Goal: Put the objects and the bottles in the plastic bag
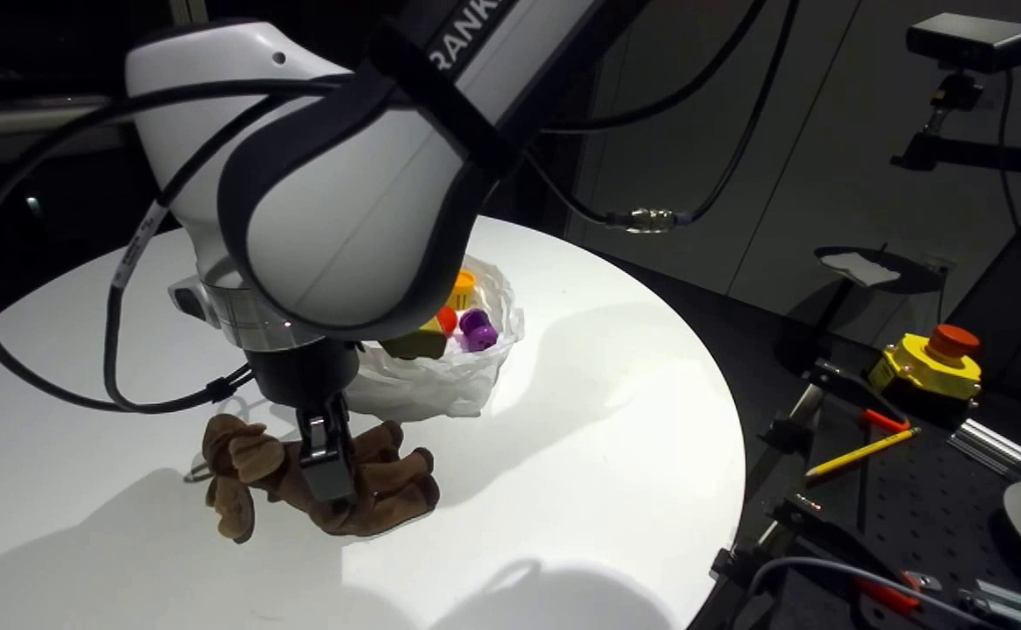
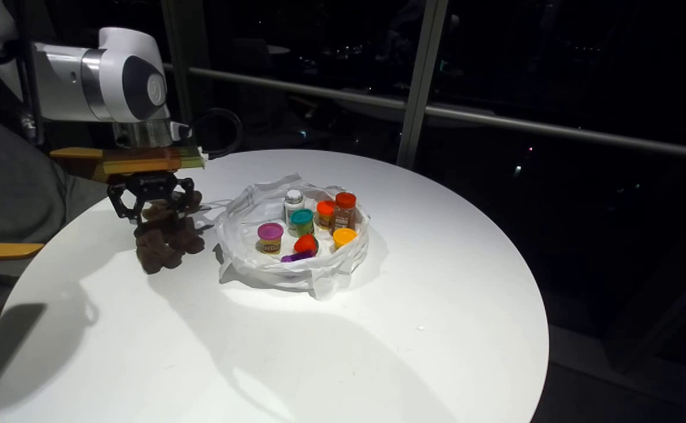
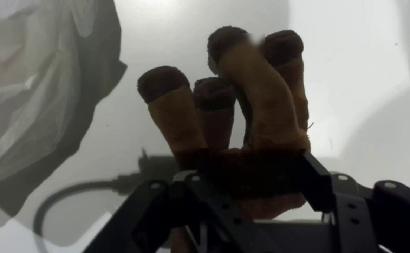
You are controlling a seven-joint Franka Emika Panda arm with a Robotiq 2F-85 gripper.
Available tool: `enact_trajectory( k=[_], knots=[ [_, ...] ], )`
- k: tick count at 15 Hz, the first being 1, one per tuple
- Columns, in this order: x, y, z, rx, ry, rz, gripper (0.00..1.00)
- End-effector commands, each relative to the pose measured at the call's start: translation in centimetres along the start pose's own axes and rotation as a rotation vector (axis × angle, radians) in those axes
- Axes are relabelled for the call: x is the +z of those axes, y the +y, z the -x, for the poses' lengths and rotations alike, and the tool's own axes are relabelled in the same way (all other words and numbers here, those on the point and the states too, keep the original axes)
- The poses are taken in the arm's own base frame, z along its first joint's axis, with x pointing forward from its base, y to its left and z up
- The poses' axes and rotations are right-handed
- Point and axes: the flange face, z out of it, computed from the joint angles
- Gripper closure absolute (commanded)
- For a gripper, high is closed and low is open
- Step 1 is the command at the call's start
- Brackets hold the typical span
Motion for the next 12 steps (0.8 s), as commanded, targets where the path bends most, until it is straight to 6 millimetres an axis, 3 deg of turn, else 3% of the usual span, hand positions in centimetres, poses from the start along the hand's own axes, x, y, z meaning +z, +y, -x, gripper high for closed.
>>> enact_trajectory(
  k=[1,3,6,7,9,12],
  knots=[
    [0.9,1.6,0.1,-0.024,-0.030,-0.026,0.69],
    [1.1,2.2,0.4,-0.017,-0.041,-0.031,0.81],
    [-0.2,2.8,0.5,0.010,-0.043,-0.013,0.87],
    [-1.5,2.9,0.5,0.024,-0.037,0.002,0.91],
    [-4.0,3.3,0.4,0.046,-0.017,0.033,0.89],
    [-9.2,3.8,1.2,0.101,0.043,0.091,0.90]
  ],
)
